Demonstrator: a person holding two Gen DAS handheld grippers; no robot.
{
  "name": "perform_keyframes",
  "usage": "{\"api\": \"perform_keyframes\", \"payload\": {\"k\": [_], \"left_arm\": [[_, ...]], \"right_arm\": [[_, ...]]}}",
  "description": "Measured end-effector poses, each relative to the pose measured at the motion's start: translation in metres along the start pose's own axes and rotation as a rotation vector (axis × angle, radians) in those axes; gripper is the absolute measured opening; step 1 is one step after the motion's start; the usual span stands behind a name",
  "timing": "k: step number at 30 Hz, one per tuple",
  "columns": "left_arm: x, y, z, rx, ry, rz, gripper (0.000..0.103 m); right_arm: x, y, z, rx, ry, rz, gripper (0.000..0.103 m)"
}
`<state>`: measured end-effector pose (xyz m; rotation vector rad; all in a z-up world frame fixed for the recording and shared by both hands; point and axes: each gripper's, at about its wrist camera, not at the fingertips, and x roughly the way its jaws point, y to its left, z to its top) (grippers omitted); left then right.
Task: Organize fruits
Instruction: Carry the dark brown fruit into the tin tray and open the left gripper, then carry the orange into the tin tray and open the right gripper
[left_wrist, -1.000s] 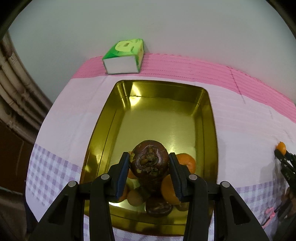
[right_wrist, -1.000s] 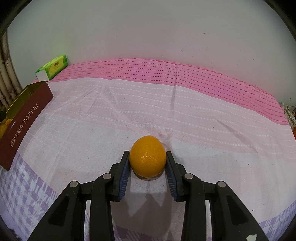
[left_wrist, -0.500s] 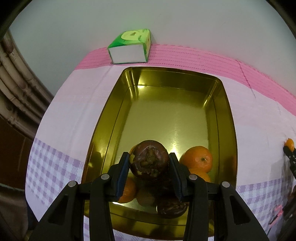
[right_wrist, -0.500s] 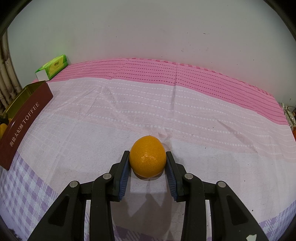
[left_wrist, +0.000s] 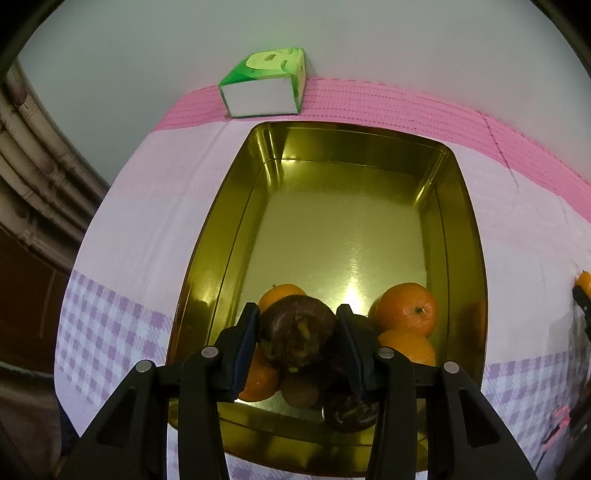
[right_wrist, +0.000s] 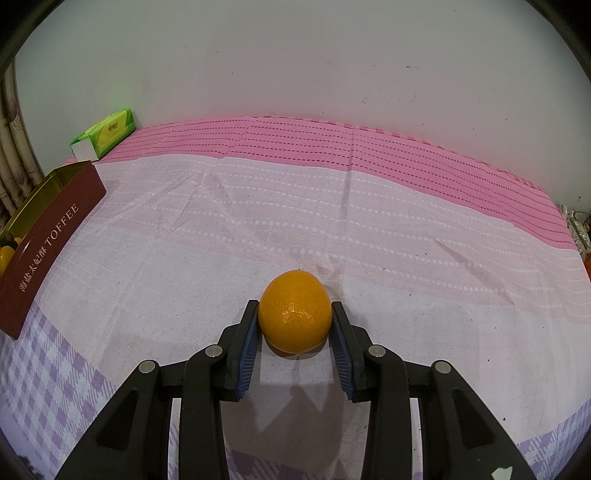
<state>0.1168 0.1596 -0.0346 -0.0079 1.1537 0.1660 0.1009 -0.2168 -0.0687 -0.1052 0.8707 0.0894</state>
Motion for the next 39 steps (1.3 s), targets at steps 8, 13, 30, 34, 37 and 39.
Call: {"api": "perform_keyframes", "payload": {"k": [8,13,30,34,37,39], "left_arm": [[-0.004,0.001,0.002,0.001,-0.008,0.006,0.051],[-0.013,0.004,0.003,-0.005,-0.025,0.005,0.055],[-0.048,0.041,-0.011,-0.036,-0.09,0.037,0.061],[-0.056,0.057,-0.019,-0.065,-0.106,0.047,0.061],[-0.059,0.065,-0.027,-0.073,-0.11,0.049,0.062],[-0.06,0.068,-0.032,-0.069,-0.111,0.054,0.063]], "right_arm": [[0.0,-0.001,0.0,0.0,0.0,0.0,0.034],[0.0,-0.001,0.0,0.0,0.0,0.0,0.034],[0.0,0.0,0.0,0.002,0.0,0.001,0.034],[0.0,0.001,0.0,0.001,0.0,-0.001,0.034],[0.0,0.0,0.0,-0.001,-0.001,-0.003,0.034],[0.0,0.0,0.0,-0.003,-0.001,-0.005,0.034]]}}
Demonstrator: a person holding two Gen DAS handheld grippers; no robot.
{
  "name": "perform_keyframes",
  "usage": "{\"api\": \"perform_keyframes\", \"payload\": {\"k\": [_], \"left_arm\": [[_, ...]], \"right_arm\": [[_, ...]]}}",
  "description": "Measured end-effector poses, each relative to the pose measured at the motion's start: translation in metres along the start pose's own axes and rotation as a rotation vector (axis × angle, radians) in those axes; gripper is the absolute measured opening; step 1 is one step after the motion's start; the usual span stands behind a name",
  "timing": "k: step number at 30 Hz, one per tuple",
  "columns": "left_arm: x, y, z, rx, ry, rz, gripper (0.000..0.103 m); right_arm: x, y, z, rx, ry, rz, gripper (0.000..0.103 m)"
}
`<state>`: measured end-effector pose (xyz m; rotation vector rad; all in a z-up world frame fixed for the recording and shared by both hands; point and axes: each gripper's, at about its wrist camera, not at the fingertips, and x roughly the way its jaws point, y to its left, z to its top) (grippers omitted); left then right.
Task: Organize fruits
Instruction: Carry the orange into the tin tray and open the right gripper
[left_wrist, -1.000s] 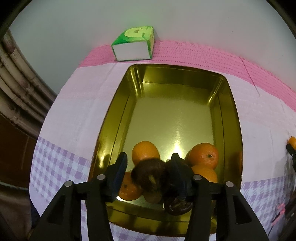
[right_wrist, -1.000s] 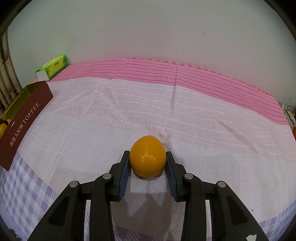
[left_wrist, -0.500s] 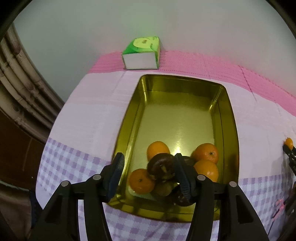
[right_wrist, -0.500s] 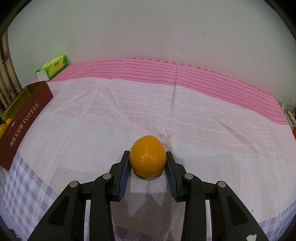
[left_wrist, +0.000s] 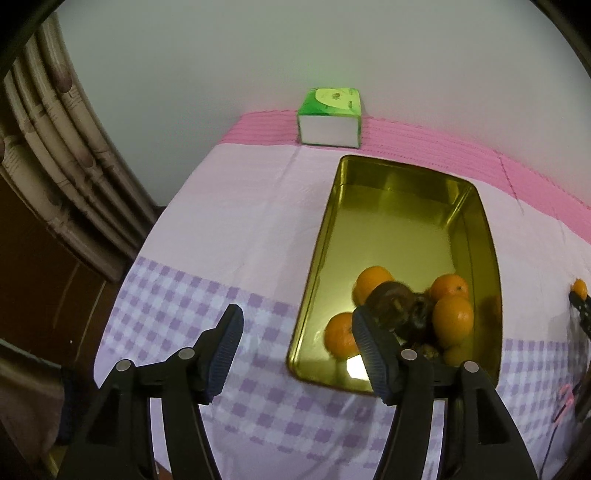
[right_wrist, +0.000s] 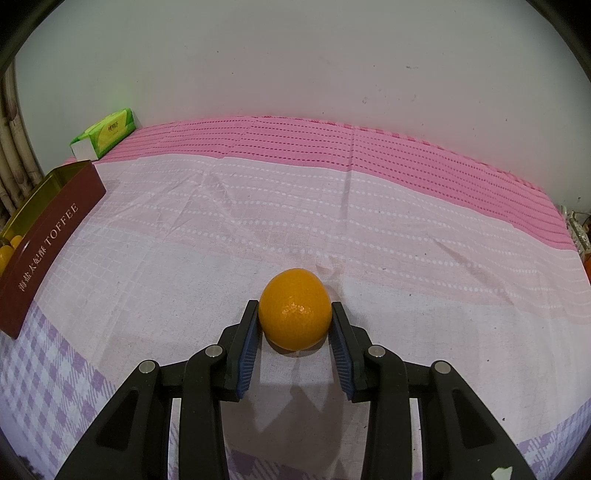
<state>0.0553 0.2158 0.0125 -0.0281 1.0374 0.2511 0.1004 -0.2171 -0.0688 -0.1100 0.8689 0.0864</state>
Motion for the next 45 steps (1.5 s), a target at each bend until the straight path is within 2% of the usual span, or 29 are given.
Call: {"api": "perform_keyframes", "payload": {"k": [14,23,29,34,39,45], "left_arm": [[-0.005,0.013,-0.013,-0.014,-0.034,-0.003,0.068],[-0.003,0.02,-0.016,-0.041,-0.035,-0.011,0.069],[-0.009,0.024,-0.016,-0.056,-0.051,-0.016,0.069],[-0.015,0.025,-0.018,-0.056,-0.068,-0.012,0.071],[-0.022,0.025,-0.02,-0.057,-0.086,-0.005,0.072],[-0.029,0.024,-0.023,-0.05,-0.099,0.007,0.074]], "right_arm": [[-0.002,0.007,0.001,0.019,0.006,-0.045,0.033],[-0.015,0.027,0.006,-0.009,0.009,-0.051,0.033],[-0.038,0.063,0.02,-0.062,-0.033,0.021,0.033],[-0.055,0.115,0.032,-0.144,-0.06,0.119,0.033],[-0.064,0.169,0.037,-0.228,-0.065,0.222,0.033],[-0.066,0.22,0.036,-0.312,-0.055,0.287,0.033]]}}
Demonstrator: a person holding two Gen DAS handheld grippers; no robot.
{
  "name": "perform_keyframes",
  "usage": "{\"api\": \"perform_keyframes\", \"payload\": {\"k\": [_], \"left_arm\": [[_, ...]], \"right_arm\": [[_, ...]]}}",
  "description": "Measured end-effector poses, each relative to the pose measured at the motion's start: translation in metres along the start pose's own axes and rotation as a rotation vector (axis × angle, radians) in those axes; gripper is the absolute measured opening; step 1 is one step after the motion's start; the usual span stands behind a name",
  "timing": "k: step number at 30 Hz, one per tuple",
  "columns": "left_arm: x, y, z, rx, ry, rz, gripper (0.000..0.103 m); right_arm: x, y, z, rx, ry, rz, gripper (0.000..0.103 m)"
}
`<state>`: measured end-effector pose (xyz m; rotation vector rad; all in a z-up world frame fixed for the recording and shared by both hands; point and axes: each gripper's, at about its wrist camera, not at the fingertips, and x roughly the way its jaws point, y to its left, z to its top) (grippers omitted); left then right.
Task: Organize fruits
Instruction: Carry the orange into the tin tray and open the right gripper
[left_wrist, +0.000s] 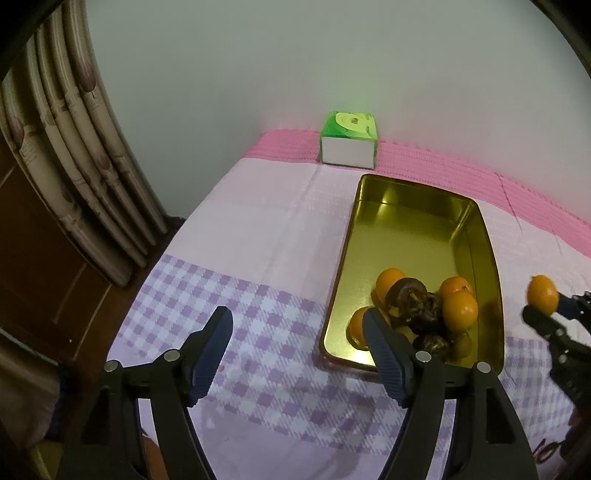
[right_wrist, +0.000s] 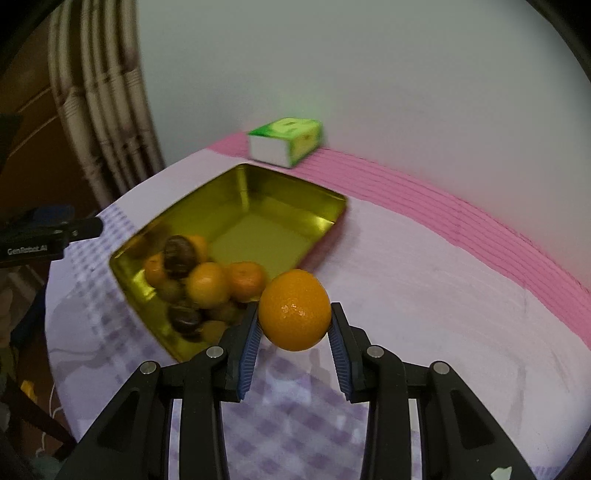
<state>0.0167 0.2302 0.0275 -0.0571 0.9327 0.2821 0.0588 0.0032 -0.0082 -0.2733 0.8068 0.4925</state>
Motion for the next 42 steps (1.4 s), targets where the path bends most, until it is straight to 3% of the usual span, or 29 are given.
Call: {"api": "perform_keyframes", "payload": {"k": [14,42], "left_arm": [[-0.007,0.008,-0.007,-0.029,0.006,-0.016,0.077],[-0.005,0.01,-0.009,-0.033,0.018,-0.014,0.079]], "right_arm": [[0.033,0.05,0.007,-0.092,0.059,0.026,0.033],[0.066,0.063,0.017,-0.072,0.095,0.017,0.033]]}}
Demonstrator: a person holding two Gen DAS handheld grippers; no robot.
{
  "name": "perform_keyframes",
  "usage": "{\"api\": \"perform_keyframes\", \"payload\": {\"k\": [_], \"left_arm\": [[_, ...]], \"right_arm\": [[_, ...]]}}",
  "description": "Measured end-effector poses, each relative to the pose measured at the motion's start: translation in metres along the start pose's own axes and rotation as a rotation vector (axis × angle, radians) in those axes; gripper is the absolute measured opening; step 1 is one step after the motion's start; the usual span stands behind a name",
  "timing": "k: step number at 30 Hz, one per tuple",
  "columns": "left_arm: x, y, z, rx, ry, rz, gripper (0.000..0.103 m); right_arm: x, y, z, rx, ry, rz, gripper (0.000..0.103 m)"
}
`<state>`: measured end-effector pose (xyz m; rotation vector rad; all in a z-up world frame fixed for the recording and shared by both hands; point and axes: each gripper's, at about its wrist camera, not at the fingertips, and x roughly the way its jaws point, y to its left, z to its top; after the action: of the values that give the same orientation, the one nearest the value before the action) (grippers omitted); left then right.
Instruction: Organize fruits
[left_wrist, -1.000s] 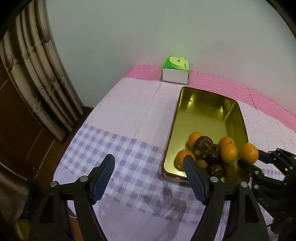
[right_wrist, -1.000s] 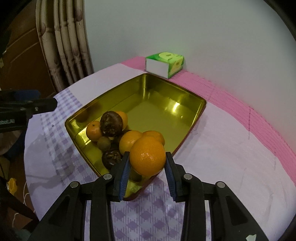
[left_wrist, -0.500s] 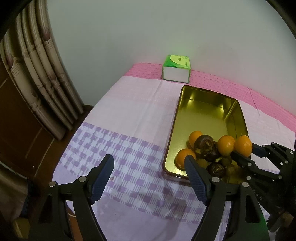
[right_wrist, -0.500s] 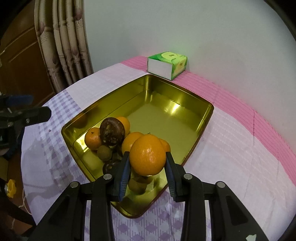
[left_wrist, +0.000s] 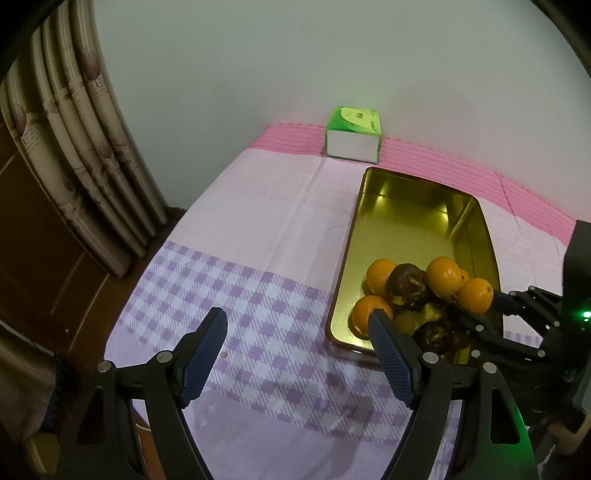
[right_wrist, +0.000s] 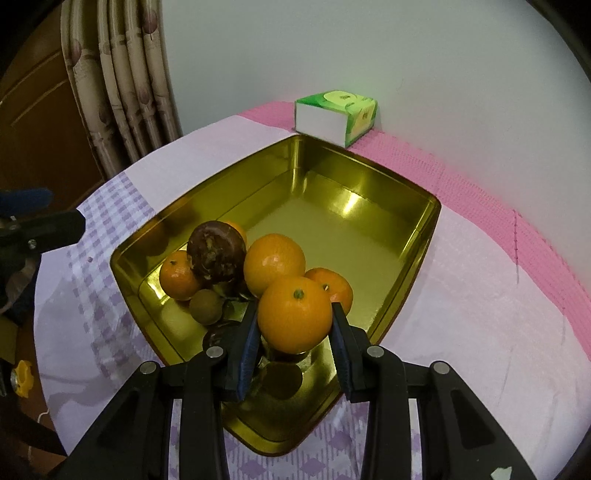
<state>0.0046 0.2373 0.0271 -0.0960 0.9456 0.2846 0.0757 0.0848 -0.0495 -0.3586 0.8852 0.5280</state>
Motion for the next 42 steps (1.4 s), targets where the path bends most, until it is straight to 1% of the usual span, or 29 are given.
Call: {"api": "perform_keyframes", "payload": {"k": [3,5,10,19,21,23,30,32,35,42], "left_arm": [[0.0,0.0,0.0,-0.001,0.001,0.001,0.079],[0.0,0.0,0.0,0.0,0.002,0.001,0.079],[0.002,-0.003,-0.003,0.01,0.008,0.001,0.079],[0.004,-0.007,-0.003,0.027,0.01,0.002,0.079],[0.003,-0.008,-0.003,0.03,0.011,0.001,0.079],[0.003,-0.009,-0.004,0.036,0.011,0.001,0.079],[0.002,-0.013,-0.003,0.053,0.012,-0.005,0.08],[0.002,-0.015,-0.003,0.059,0.012,-0.009,0.08],[0.001,-0.018,-0.003,0.069,0.013,-0.013,0.08],[0.0,-0.025,-0.005,0.098,0.017,-0.02,0.083]], "right_arm": [[0.006,0.0,-0.003,0.003,0.016,-0.001,0.033],[0.006,0.004,-0.004,-0.014,0.008,-0.019,0.033],[0.006,0.006,-0.003,-0.012,0.007,-0.026,0.034],[0.002,0.007,-0.003,0.0,0.001,-0.021,0.035],[0.0,0.007,-0.002,0.008,0.002,-0.012,0.036],[-0.004,0.007,-0.002,0.014,-0.006,-0.008,0.044],[-0.022,0.005,0.0,0.05,-0.036,-0.009,0.062],[-0.028,0.004,0.0,0.062,-0.044,-0.012,0.072],[-0.04,-0.001,-0.002,0.087,-0.057,-0.028,0.082],[-0.052,-0.01,-0.012,0.138,-0.029,-0.051,0.093]]}}
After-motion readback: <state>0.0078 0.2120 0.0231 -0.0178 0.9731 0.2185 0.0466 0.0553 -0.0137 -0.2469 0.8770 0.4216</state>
